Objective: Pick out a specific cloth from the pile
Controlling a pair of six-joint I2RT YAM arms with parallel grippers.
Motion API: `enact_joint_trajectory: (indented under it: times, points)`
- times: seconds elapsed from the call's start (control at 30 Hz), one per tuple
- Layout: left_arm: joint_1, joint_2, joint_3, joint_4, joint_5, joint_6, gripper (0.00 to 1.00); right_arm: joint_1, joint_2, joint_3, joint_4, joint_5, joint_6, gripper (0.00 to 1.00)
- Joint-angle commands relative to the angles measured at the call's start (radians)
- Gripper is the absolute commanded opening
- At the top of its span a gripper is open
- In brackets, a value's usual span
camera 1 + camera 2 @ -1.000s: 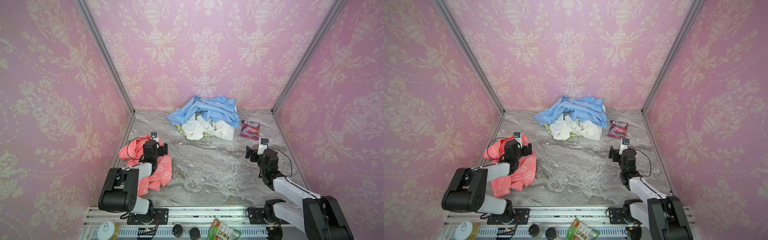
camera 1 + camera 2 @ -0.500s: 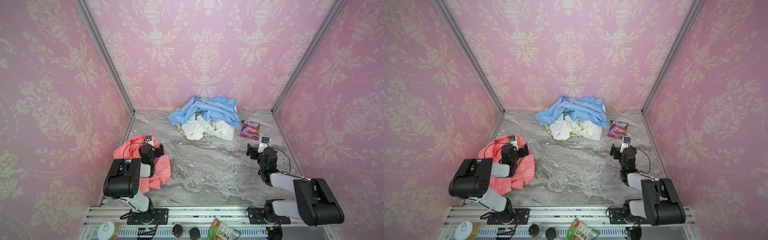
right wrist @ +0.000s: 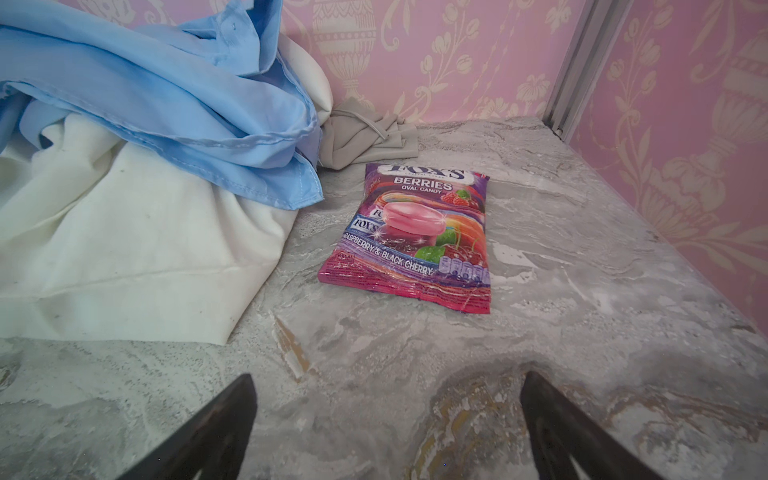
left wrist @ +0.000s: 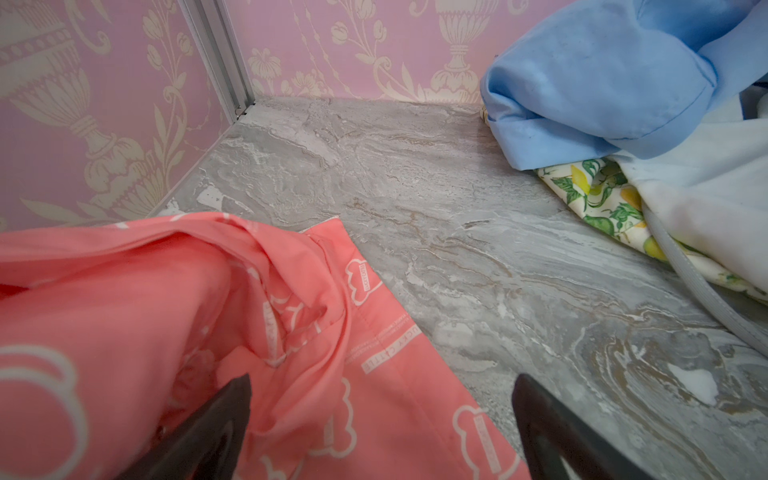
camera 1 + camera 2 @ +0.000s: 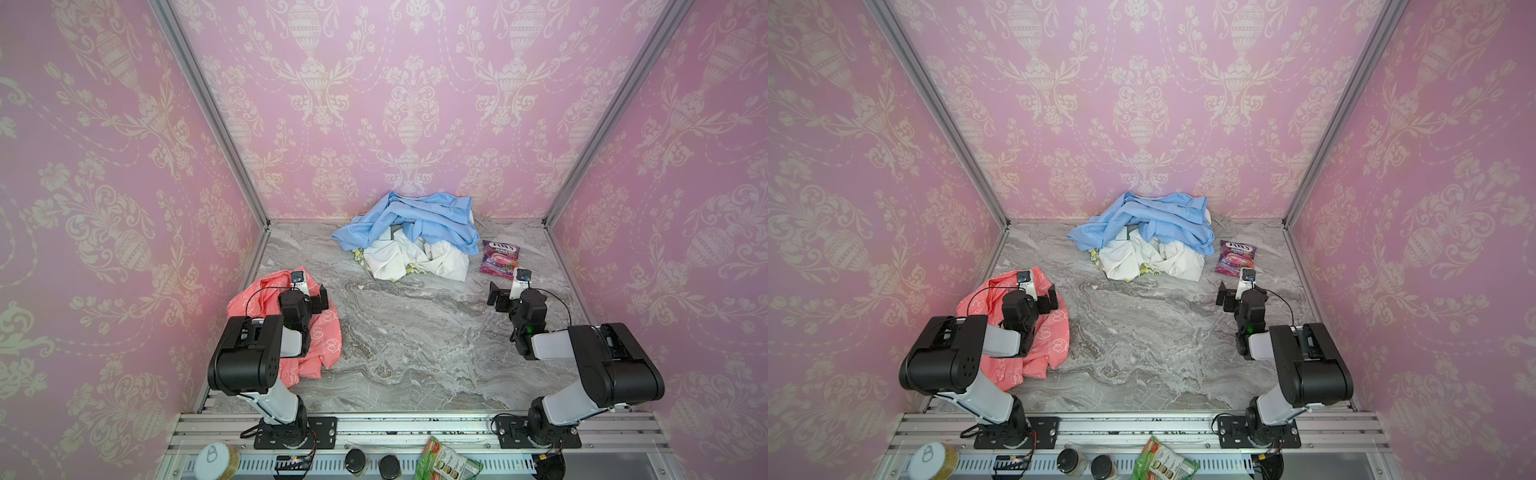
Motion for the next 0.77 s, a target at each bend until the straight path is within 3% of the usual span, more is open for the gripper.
enact_joint_trajectory:
  times: [0.0,0.73]
  points:
    - [-0.004,-0.001,-0.007,0.031,0.015,0.006,0.99,0.000,-0.006,0.005,-0.003,-0.002,-0.009,1.00]
    - [-0.004,-0.001,-0.006,0.029,0.015,0.006,0.99,0.001,-0.003,0.010,-0.007,-0.006,-0.014,1.00]
